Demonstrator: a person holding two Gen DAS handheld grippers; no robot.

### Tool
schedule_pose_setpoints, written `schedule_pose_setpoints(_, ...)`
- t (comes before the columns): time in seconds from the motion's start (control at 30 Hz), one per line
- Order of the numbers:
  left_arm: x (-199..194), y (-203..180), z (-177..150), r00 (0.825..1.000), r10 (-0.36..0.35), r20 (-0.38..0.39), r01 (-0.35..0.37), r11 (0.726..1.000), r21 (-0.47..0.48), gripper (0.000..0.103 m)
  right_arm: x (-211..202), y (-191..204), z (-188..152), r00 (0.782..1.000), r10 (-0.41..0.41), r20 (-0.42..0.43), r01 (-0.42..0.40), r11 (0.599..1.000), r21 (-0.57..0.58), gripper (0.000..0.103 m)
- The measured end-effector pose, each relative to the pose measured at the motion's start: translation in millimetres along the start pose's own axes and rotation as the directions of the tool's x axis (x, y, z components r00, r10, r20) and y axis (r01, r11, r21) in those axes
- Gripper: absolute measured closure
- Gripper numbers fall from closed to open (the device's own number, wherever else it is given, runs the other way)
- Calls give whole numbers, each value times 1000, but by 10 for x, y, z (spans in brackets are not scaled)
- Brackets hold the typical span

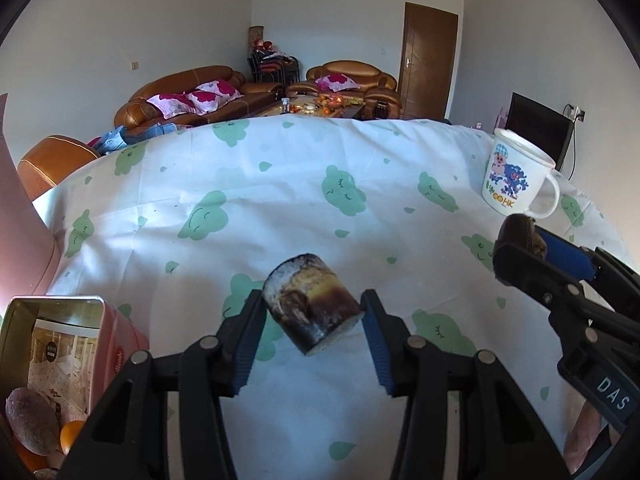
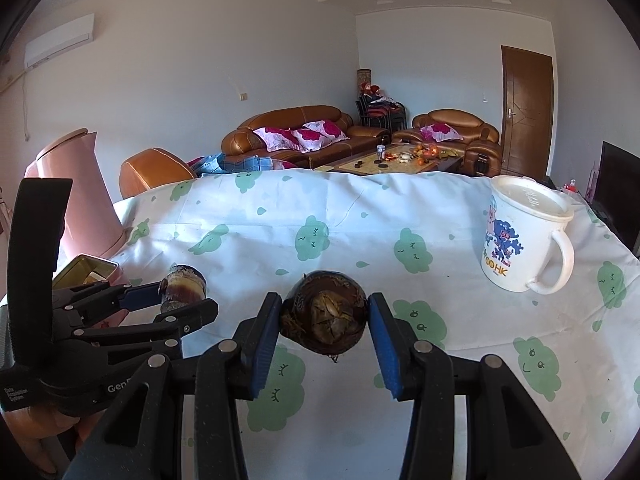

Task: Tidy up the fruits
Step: 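Lift and carry the jar toward the tin with the left gripper while the right gripper carries the brown fruit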

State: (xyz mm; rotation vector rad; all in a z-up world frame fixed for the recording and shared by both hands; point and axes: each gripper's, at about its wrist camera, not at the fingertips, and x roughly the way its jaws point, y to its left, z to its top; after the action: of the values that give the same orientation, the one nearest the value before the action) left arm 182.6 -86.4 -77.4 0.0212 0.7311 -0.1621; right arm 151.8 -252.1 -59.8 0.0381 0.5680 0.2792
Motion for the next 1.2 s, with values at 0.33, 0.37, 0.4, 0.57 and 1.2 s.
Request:
schedule_pose_setpoints(0.33,-161,-64,-51,997,38,62,-40,999,25,53,-102,78,-9,999,-11,53,13,999,-36,57)
schedule_pose_setpoints(0.37,-180,-73,-57,997,43,71,-45,999,31,53,-114,89,-11,998,-13,59,16,999,-40,57)
schedule_pose_setpoints(0.4,-199,-88,-68,996,44,77,-47,998,37,53,-122,98,-15,998,-13,63,16,999,-45,57)
schedule_pose_setpoints(0.57,-272,-115,-123,996,38,81,-42,998,48,53,-146,138,-15,997,-9,71,13,998,-55,57)
schedule_pose_setpoints(1.2,-601,-132,-366,993,12,115,-19,998,59,53,-322,272,-110,997,0,79,6,997,-82,57)
